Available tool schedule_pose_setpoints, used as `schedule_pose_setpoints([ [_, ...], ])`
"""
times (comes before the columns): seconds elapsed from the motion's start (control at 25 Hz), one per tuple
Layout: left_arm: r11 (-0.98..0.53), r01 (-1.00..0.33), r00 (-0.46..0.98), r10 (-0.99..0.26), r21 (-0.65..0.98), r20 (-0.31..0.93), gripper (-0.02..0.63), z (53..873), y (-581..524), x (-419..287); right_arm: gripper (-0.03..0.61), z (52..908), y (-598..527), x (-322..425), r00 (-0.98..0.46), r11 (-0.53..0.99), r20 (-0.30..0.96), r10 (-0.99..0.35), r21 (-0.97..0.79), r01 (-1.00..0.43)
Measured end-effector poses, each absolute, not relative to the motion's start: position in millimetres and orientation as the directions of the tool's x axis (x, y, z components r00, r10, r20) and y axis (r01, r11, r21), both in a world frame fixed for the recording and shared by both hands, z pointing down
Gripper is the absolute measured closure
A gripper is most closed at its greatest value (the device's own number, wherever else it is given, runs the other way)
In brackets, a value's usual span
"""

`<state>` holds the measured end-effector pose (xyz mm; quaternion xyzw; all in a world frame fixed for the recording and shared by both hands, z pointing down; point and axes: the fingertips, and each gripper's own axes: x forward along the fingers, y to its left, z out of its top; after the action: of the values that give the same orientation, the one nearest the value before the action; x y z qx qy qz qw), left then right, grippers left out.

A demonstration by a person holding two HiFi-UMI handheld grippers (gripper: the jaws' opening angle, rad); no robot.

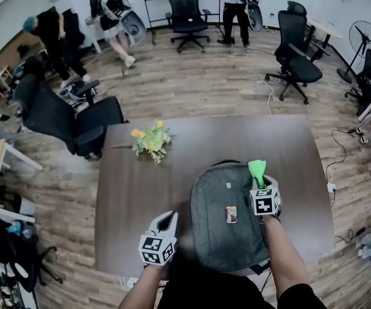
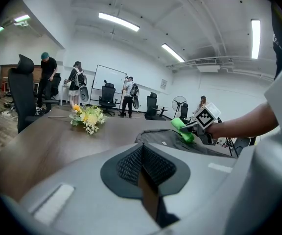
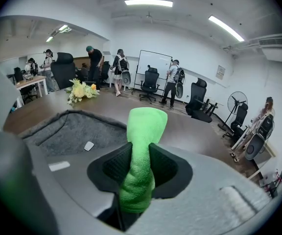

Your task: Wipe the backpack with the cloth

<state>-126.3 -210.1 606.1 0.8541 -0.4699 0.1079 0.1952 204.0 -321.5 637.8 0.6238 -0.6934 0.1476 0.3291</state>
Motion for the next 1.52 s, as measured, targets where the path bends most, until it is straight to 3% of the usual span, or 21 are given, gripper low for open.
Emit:
schedule_pose_setpoints([
  [0.4, -0.494, -0.84, 0.543, -0.765, 0.225, 0.347, 0.594, 596, -200, -116, 0.469, 611, -295, 122, -0.184, 0.324, 0.581, -0.793, 0.146, -0.935],
  [0.88, -0.448, -0.864, 0.503, -0.765, 0.229, 0.403, 0.594, 610, -176, -141, 0.471, 635, -260, 18, -0.423, 0.429, 0.623, -0.658, -0.152, -0.89],
  [1.2, -0.433, -0.871, 0.491, -0.771, 0.233, 0.404, 0.594, 611, -169, -154, 0.471, 659, -250, -25, -0.476, 0.457, 0.685, -0.551, -0.23, -0.859],
  [1.52, -0.431, -0.871, 0.491, -0.77, 0.235, 0.407, 0.594, 613, -165, -157, 0.472, 671, -250, -13, -0.435, 0.443, 0.733, -0.523, -0.203, -0.873],
])
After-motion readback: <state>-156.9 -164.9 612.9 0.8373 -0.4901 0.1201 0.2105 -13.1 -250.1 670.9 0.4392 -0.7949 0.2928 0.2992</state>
